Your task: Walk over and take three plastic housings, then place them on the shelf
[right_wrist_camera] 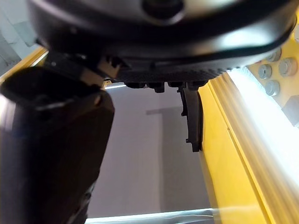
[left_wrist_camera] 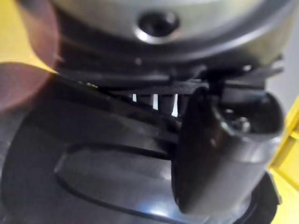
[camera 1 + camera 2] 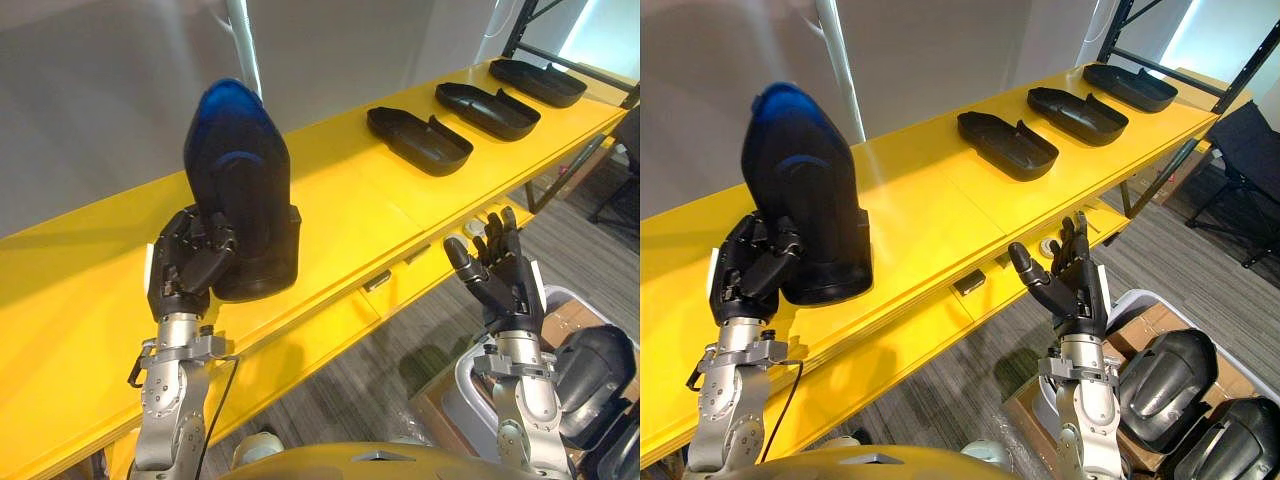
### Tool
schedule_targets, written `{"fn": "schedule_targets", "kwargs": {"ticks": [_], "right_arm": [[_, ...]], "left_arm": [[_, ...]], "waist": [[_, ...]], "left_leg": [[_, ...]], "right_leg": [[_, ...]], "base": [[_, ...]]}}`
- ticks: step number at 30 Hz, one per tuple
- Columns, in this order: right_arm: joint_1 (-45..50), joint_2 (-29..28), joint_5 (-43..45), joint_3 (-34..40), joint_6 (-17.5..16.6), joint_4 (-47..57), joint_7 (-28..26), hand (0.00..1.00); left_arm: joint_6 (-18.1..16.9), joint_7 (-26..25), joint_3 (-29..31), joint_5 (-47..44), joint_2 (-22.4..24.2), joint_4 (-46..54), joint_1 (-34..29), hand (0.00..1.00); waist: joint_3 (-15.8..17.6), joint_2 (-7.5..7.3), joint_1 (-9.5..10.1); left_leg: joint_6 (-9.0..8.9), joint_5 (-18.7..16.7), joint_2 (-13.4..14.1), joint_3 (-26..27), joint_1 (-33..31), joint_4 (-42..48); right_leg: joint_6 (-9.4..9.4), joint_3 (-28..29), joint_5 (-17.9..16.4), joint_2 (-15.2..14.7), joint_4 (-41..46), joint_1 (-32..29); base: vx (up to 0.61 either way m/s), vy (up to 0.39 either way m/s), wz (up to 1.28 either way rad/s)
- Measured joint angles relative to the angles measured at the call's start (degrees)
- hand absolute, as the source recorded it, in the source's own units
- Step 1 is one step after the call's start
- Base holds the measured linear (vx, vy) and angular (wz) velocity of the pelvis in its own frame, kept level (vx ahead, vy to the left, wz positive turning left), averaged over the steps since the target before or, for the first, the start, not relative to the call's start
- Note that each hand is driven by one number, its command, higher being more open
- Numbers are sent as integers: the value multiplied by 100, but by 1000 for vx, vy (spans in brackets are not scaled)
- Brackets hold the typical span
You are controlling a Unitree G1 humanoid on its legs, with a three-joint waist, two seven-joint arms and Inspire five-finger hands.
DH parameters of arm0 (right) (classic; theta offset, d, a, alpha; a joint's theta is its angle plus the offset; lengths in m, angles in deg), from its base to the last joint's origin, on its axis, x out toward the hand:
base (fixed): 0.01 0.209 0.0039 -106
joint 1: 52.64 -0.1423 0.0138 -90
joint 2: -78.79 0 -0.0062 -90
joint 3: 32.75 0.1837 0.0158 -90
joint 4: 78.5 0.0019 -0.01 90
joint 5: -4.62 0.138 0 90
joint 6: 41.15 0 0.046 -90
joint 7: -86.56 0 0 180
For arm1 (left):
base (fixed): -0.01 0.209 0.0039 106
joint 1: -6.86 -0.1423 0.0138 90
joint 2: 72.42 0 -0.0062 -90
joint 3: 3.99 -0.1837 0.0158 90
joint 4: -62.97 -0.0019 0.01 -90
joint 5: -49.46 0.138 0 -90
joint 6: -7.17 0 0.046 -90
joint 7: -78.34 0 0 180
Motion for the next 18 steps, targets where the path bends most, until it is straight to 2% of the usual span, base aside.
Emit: {"fn": "schedule_targets", "kwargs": {"ticks": [5, 10, 12, 18], "right_arm": [[311, -159, 57, 29, 121, -40, -128, 100], [508, -277, 55, -264, 374, -196, -171, 100], [507, -270, 43, -475, 407, -215, -227, 100], [478, -260, -198, -1057, 445, -461, -197, 100]], "left_arm": [[333, 49, 8, -18, -76, 384, 320, 0], [794, -464, 74, -316, -531, 321, 1510, 0], [989, -782, 73, -374, -594, -190, 2138, 0], [1288, -1682, 100, -729, -705, -1797, 3014, 0]], "waist": [[-103, 202, -186], [-150, 255, -352], [-154, 257, -381], [-171, 214, -500]], "left_leg": [[-94, 125, 97, 144, 80, -239], [-174, 309, 199, 320, 268, -571], [-184, 439, 194, 411, 352, -791], [-196, 658, 184, 473, 454, -1172]], "right_leg": [[-87, 76, -64, 149, -134, -59], [-97, 236, 34, 315, -207, -119], [-130, 313, 69, 359, -207, -163], [-156, 345, 91, 441, -207, -249]], "base": [[-42, -33, -14], [-9, -37, -20], [1, -18, -16], [-2, -2, -3]]}}
